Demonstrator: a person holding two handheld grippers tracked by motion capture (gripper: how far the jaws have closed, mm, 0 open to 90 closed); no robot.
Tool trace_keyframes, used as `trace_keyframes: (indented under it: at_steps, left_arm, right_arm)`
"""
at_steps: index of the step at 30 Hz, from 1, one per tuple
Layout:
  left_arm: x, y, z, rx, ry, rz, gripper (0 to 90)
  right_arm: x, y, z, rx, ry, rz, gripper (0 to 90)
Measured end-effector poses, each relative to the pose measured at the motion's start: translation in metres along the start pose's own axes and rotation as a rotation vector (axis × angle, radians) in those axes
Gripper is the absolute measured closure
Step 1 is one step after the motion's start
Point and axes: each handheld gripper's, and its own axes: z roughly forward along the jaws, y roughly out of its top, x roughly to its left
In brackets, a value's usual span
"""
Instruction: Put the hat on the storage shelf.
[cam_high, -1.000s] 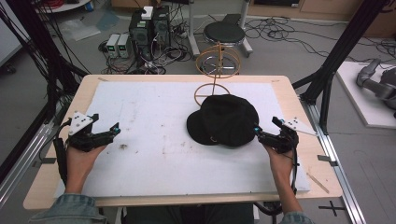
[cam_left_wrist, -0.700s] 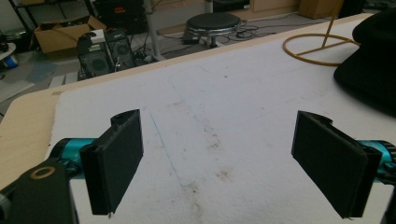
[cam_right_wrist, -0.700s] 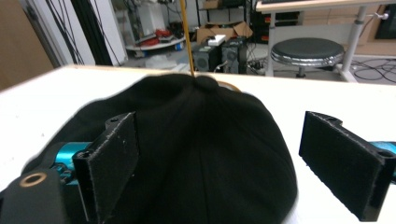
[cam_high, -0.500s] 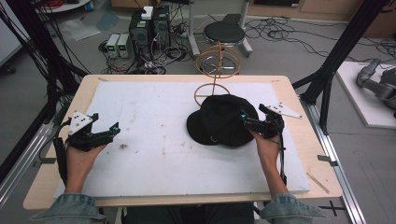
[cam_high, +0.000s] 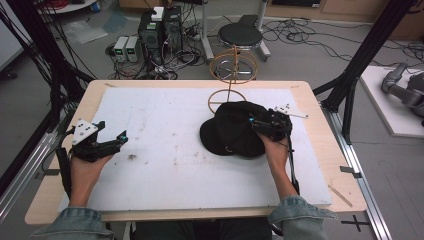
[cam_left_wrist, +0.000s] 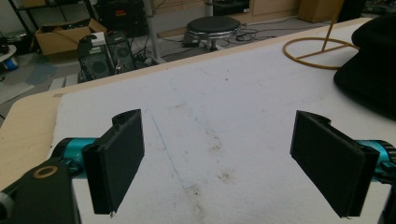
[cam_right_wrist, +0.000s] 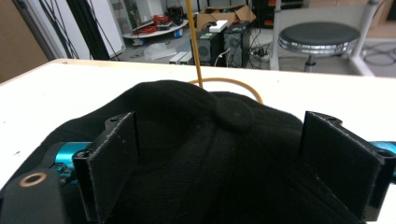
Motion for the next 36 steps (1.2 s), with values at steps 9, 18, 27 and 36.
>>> trace_keyframes:
  at_steps: [9,18,27,36]
  left_arm:
    - [0.000,0.000,0.001,0.000,-0.005,0.009,18.7]
    - [0.001,0.001,0.000,-0.015,-0.007,0.020,21.1]
    - [0.003,0.001,-0.003,-0.021,0.003,0.021,21.1]
    - [0.003,0.002,-0.004,-0.026,0.006,0.018,21.0]
  right_arm:
    - [-0.005,-0.007,0.010,0.059,0.023,0.050,28.3]
    - [-0.004,-0.008,0.011,0.081,0.037,0.062,53.9]
    - [0.002,-0.004,0.006,0.071,0.015,0.049,66.3]
    - [0.014,0.014,-0.013,0.032,0.018,0.012,69.7]
